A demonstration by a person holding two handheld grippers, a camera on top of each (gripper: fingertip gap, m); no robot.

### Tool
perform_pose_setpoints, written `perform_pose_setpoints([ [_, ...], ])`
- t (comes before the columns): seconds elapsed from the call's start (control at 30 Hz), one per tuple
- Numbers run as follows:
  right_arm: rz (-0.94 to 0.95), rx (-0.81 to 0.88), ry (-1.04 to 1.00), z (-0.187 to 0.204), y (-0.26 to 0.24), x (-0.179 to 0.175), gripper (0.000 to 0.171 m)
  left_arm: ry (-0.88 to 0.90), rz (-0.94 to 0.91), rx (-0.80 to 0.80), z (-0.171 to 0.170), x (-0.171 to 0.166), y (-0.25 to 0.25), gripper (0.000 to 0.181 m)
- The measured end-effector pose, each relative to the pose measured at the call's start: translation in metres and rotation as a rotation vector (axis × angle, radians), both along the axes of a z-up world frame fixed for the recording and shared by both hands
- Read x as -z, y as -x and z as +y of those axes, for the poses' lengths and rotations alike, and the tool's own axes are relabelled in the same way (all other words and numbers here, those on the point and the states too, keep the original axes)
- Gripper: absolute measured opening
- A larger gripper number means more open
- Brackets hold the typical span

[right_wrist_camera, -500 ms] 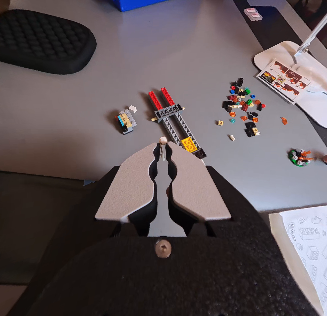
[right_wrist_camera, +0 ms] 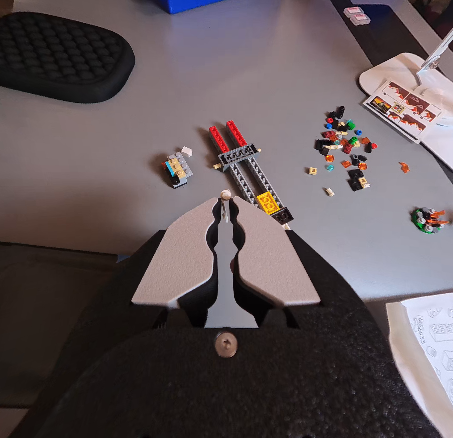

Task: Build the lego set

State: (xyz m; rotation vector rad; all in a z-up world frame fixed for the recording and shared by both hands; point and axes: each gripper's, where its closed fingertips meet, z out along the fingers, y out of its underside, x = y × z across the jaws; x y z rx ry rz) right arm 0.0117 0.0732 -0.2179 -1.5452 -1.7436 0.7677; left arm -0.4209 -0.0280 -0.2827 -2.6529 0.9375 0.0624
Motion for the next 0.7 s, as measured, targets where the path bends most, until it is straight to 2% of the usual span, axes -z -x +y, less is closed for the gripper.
perform_pose_setpoints([
  [0.13,-0.003,-0.009,0.009,-0.002,0.000,0.001,0.006,0.029,-0.047,-0.016,-0.002,0.000,-0.001,0.014],
  [0.2,-0.020,-0.014,0.014,-0.003,-0.001,0.004,0.006,0.005,-0.182,-0.033,0.000,-0.013,-0.011,0.014],
  [0.33,-0.070,-0.004,0.008,0.000,-0.006,0.011,0.006,-0.145,-0.628,-0.001,0.005,-0.084,-0.046,0.013],
  [0.47,-0.114,0.010,-0.005,0.003,-0.005,0.019,0.006,-0.325,-1.061,0.212,-0.009,-0.167,-0.096,0.012],
  [0.57,-0.176,0.041,-0.018,0.009,-0.004,0.030,0.006,-0.411,-1.219,0.350,-0.019,-0.200,-0.134,0.012],
  [0.7,-0.312,0.169,-0.058,0.030,-0.014,0.050,0.006,-0.481,-1.429,0.464,-0.017,-0.221,-0.192,0.012],
])
